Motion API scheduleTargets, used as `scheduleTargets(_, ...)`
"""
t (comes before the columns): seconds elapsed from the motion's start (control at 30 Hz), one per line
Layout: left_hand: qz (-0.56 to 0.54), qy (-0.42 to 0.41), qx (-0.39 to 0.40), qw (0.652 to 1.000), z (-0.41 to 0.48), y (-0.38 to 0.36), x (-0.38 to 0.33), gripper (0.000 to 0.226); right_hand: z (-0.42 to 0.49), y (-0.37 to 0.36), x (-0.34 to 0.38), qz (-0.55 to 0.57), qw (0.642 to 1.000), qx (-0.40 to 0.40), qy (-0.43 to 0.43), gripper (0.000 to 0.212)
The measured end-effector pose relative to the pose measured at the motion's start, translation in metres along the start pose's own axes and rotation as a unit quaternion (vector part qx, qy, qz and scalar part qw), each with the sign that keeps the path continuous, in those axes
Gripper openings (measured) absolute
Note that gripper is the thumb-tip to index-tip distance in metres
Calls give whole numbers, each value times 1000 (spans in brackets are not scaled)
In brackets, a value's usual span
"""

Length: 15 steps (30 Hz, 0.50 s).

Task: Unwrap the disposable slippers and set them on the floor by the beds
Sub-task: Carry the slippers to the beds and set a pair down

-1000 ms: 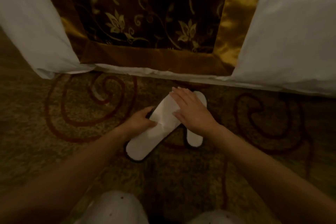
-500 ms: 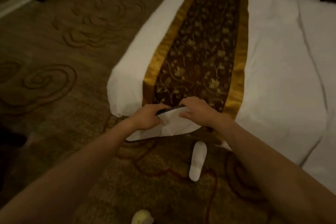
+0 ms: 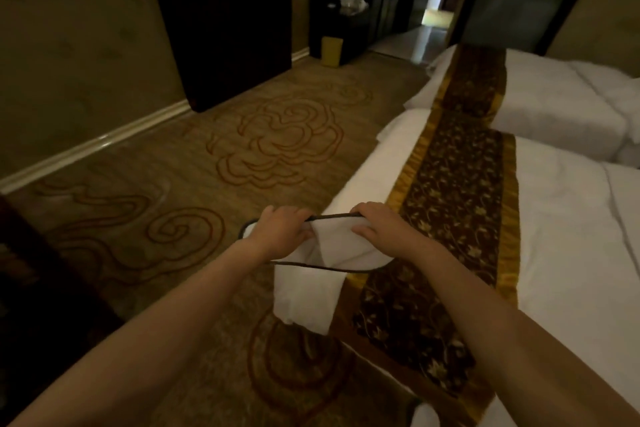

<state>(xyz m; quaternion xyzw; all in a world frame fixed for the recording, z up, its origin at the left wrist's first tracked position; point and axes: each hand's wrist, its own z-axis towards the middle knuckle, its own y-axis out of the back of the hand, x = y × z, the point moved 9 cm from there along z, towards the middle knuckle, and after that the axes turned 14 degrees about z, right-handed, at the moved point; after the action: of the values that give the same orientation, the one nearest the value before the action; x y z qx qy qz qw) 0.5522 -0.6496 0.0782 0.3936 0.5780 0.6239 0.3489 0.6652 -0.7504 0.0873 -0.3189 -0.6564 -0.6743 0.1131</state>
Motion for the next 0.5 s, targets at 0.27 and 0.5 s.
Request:
scheduleTargets(0.27, 9, 0, 49, 999, 89, -23, 55, 38, 109, 9, -33, 17, 999, 26, -23, 36)
scheduleTargets(0.5, -60, 58, 66, 994, 169, -29, 140, 43, 242, 45, -43, 99, 995, -22, -17, 42)
